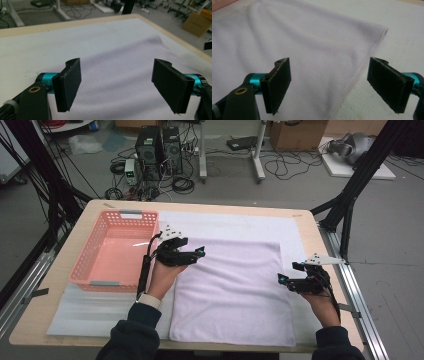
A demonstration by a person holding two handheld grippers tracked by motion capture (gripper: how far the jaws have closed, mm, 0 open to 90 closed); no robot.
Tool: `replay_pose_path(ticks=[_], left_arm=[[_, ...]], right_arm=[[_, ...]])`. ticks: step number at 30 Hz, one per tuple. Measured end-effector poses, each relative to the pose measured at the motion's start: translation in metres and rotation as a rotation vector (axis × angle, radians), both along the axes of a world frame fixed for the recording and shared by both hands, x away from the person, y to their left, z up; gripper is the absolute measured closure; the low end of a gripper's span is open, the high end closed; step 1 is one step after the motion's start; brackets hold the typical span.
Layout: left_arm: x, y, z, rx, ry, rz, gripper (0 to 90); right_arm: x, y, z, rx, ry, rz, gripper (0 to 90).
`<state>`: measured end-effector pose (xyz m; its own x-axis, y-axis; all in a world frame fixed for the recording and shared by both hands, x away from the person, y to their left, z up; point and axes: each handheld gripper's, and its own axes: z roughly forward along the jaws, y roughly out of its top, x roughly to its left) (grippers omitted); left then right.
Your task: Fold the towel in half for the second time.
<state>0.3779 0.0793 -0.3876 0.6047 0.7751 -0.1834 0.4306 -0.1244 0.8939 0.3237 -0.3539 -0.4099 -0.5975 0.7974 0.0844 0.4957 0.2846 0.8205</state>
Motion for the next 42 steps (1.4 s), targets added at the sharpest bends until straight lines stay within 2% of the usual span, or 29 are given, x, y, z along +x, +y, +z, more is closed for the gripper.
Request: replay_pose_path(ticks=[3, 7, 9, 11, 14, 17, 18, 21, 23, 26, 28, 30, 32, 36, 39, 40, 41, 42], left_arm=[[0.009, -0.002, -0.006, -0.001, 0.019, 0.007, 26.4], [0.024, -0.002, -0.013, 0.005, 0.051, 0.047, 27.1], [0.033, -0.002, -0.016, 0.023, 0.071, 0.088, 28.4], [0.041, -0.002, -0.018, 0.034, 0.070, 0.127, 30.6], [0.055, -0.001, -0.021, 0.063, 0.098, 0.170, 32.8], [0.065, 0.003, -0.027, 0.041, 0.116, 0.201, 35.0], [0.067, 0.004, -0.030, 0.041, 0.125, 0.204, 35.8], [0.070, 0.004, -0.039, 0.083, 0.142, 0.195, 37.5], [0.073, 0.005, -0.043, 0.085, 0.147, 0.198, 38.1], [0.075, 0.007, -0.048, 0.103, 0.156, 0.208, 40.4], [0.076, 0.009, -0.051, 0.117, 0.174, 0.207, 40.7], [0.077, 0.010, -0.054, 0.150, 0.180, 0.208, 42.1], [0.078, 0.010, -0.057, 0.158, 0.187, 0.207, 44.3], [0.078, 0.009, -0.060, 0.189, 0.187, 0.205, 50.7], [0.078, 0.010, -0.059, 0.213, 0.178, 0.208, 59.9], [0.077, 0.010, -0.059, 0.200, 0.182, 0.186, 66.6], [0.077, 0.009, -0.060, 0.179, 0.186, 0.159, 78.4], [0.077, 0.006, -0.060, 0.190, 0.179, 0.165, 82.6]], right_arm=[[0.008, 0.001, -0.001, 0.000, 0.025, 0.000, 18.0], [0.023, 0.002, -0.001, 0.001, 0.056, -0.012, 18.1], [0.033, 0.002, -0.003, -0.013, 0.074, -0.014, 18.1], [0.041, 0.003, -0.004, -0.017, 0.086, -0.026, 18.1], [0.054, 0.002, -0.007, -0.002, 0.113, -0.050, 18.9], [0.067, 0.001, -0.010, -0.016, 0.134, -0.072, 20.1], [0.070, 0.001, -0.012, -0.023, 0.144, -0.077, 21.0], [0.080, 0.000, -0.013, -0.027, 0.160, -0.089, 22.4], [0.086, -0.002, -0.013, -0.010, 0.149, -0.097, 25.3], [0.094, -0.003, -0.018, -0.011, 0.166, -0.117, 25.5], [0.098, -0.002, -0.020, -0.016, 0.184, -0.127, 26.0], [0.101, -0.001, -0.023, -0.017, 0.191, -0.138, 27.6], [0.103, 0.000, -0.026, -0.014, 0.191, -0.156, 29.8], [0.107, 0.003, -0.032, -0.046, 0.194, -0.199, 35.3], [0.111, 0.005, -0.032, -0.061, 0.176, -0.225, 41.8], [0.112, 0.007, -0.032, -0.074, 0.173, -0.230, 44.1], [0.112, 0.008, -0.032, -0.087, 0.166, -0.224, 46.7], [0.114, 0.010, -0.032, -0.101, 0.161, -0.225, 49.0]])
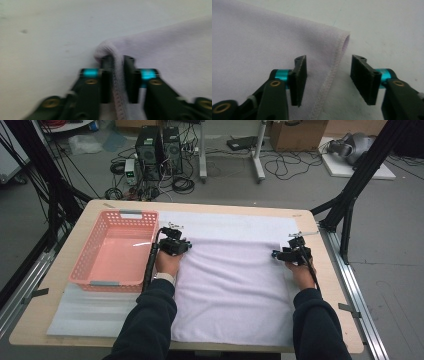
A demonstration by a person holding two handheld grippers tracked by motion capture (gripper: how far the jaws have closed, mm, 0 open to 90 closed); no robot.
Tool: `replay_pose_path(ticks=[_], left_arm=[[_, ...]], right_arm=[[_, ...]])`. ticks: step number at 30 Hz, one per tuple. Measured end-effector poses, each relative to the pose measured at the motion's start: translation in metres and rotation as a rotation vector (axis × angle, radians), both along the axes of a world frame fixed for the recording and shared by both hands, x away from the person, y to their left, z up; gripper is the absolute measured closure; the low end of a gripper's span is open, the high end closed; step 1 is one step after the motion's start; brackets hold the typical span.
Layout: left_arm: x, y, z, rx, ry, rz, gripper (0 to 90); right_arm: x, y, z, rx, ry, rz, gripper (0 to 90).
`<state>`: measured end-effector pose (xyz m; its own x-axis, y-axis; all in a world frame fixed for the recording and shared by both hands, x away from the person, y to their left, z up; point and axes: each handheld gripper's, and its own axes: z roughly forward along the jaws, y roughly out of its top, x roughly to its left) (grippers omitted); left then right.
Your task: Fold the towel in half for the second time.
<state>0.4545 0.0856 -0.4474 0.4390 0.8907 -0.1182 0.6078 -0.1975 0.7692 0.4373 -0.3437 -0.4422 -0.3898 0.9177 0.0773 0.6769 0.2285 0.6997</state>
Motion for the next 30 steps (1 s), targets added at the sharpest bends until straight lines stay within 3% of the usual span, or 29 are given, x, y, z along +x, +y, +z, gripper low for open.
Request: replay_pose_path(ticks=[1, 3, 5, 9, 15, 17, 24, 30], left_arm=[[0.000, -0.001, 0.000, 0.006, -0.006, 0.000, 83.7], [0.000, 0.002, 0.000, -0.026, 0.008, 0.014, 84.7], [0.000, 0.003, 0.001, -0.037, 0.003, 0.024, 85.0], [-0.002, 0.003, 0.011, -0.068, -0.059, 0.057, 85.5], [-0.006, 0.007, 0.030, -0.148, -0.190, 0.113, 85.6], [-0.008, 0.008, 0.033, -0.148, -0.201, 0.104, 85.6], [-0.019, 0.008, 0.046, -0.187, -0.225, 0.071, 85.4], [-0.036, 0.006, 0.064, -0.185, -0.232, 0.033, 85.4]], right_arm=[[0.001, 0.001, 0.001, -0.015, -0.001, -0.001, 53.3], [0.002, 0.002, 0.001, 0.018, 0.007, 0.020, 79.0], [0.001, 0.006, 0.002, 0.005, 0.010, 0.028, 84.8], [0.003, 0.005, 0.006, -0.026, 0.004, 0.034, 86.5], [0.002, -0.001, 0.027, 0.034, -0.139, -0.040, 86.6], [0.001, 0.000, 0.033, 0.048, -0.172, -0.033, 86.5], [-0.009, -0.004, 0.038, 0.091, -0.189, -0.003, 86.4], [-0.028, -0.011, 0.047, 0.132, -0.214, 0.029, 86.3]])
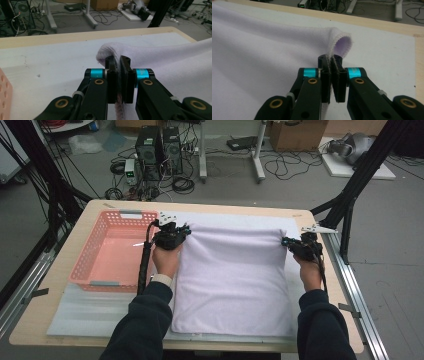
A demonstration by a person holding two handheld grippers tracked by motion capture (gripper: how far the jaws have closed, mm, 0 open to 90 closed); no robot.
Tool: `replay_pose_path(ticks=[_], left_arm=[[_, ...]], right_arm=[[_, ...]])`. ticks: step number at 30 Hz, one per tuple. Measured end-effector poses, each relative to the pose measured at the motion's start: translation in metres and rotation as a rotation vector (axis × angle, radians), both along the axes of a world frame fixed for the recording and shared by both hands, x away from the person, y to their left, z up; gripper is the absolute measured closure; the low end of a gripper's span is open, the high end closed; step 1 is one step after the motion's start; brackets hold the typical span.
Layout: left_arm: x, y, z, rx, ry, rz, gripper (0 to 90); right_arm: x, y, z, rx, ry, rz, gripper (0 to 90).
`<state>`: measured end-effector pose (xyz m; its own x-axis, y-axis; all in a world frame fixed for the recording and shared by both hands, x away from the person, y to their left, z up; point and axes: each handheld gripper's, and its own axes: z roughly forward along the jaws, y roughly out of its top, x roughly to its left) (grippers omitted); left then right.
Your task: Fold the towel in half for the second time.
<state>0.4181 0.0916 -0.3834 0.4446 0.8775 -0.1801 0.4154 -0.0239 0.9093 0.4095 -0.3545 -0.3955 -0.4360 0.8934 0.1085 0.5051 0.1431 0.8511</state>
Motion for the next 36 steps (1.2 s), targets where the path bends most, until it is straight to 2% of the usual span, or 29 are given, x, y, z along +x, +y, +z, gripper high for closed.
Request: replay_pose_path(ticks=[3, 7, 13, 18, 23, 27, 36], left_arm=[[-0.011, 0.000, 0.005, -0.010, -0.017, -0.011, 85.3], [-0.026, 0.003, 0.004, -0.021, 0.000, -0.023, 85.2], [-0.050, 0.010, 0.000, -0.064, 0.002, -0.055, 85.1], [-0.069, 0.015, -0.002, -0.093, 0.000, -0.095, 85.0], [-0.089, 0.018, -0.005, -0.064, -0.025, -0.140, 85.0], [-0.104, 0.021, -0.009, -0.062, -0.047, -0.170, 85.0], [-0.136, 0.021, -0.022, -0.010, -0.058, -0.233, 85.0]], right_arm=[[-0.013, -0.003, 0.002, 0.010, -0.016, 0.018, 86.2], [-0.028, -0.006, 0.006, 0.011, -0.014, 0.034, 86.1], [-0.050, -0.002, 0.020, -0.005, -0.047, 0.072, 86.1], [-0.070, -0.001, 0.018, -0.009, -0.056, 0.086, 86.0], [-0.093, -0.001, 0.009, -0.021, -0.056, 0.096, 86.0], [-0.109, -0.002, 0.002, -0.017, -0.052, 0.103, 85.9], [-0.139, 0.002, -0.006, -0.046, -0.053, 0.135, 85.8]])
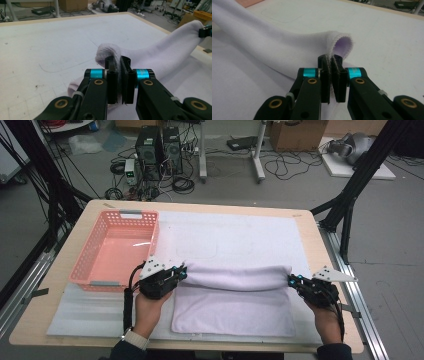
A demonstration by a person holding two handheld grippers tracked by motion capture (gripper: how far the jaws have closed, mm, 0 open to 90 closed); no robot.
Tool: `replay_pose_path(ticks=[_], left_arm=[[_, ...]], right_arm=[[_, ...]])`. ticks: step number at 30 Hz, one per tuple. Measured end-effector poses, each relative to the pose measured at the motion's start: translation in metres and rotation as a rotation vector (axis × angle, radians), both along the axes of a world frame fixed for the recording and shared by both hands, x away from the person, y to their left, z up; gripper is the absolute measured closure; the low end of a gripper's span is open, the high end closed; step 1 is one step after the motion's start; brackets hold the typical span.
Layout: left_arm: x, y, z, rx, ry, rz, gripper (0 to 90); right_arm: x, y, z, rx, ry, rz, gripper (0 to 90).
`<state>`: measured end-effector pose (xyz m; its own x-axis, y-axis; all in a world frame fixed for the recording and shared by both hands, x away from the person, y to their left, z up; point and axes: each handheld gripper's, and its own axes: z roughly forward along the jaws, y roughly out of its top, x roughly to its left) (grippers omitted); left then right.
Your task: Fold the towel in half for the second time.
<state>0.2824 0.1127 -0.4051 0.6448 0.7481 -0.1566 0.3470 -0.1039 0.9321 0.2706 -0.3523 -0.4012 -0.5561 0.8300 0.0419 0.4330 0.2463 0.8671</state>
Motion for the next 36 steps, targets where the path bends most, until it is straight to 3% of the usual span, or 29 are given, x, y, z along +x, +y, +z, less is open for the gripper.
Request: replay_pose_path(ticks=[8, 13, 15, 17, 19, 21, 27, 33, 36], left_arm=[[-0.024, 0.003, -0.012, 0.032, 0.014, -0.023, 84.9], [-0.032, 0.004, -0.021, 0.045, 0.040, -0.005, 83.4], [-0.036, 0.004, -0.023, 0.078, 0.045, 0.017, 77.6], [-0.040, 0.005, -0.024, 0.107, 0.045, 0.032, 63.1], [-0.043, 0.006, -0.024, 0.115, 0.043, 0.042, 51.4], [-0.045, 0.008, -0.022, 0.113, 0.025, 0.048, 45.8], [-0.031, 0.006, -0.019, 0.061, 0.048, 0.034, 42.6], [-0.007, 0.000, -0.020, 0.091, 0.089, 0.020, 42.7], [0.005, -0.001, -0.024, 0.114, 0.138, 0.023, 46.0]], right_arm=[[-0.018, 0.003, -0.008, -0.034, 0.020, 0.000, 85.9], [-0.027, 0.002, -0.017, -0.049, 0.047, -0.005, 85.3], [-0.031, 0.002, -0.018, -0.046, 0.054, -0.007, 83.4], [-0.033, 0.002, -0.019, -0.053, 0.046, -0.003, 78.3], [-0.036, 0.001, -0.018, -0.050, 0.047, -0.010, 68.8], [-0.038, -0.001, -0.016, -0.020, 0.035, -0.026, 61.7], [-0.037, -0.001, -0.002, 0.017, -0.007, -0.054, 53.0], [-0.017, 0.004, -0.002, -0.003, 0.041, -0.059, 49.5], [-0.003, 0.009, -0.002, -0.024, 0.062, -0.060, 46.3]])
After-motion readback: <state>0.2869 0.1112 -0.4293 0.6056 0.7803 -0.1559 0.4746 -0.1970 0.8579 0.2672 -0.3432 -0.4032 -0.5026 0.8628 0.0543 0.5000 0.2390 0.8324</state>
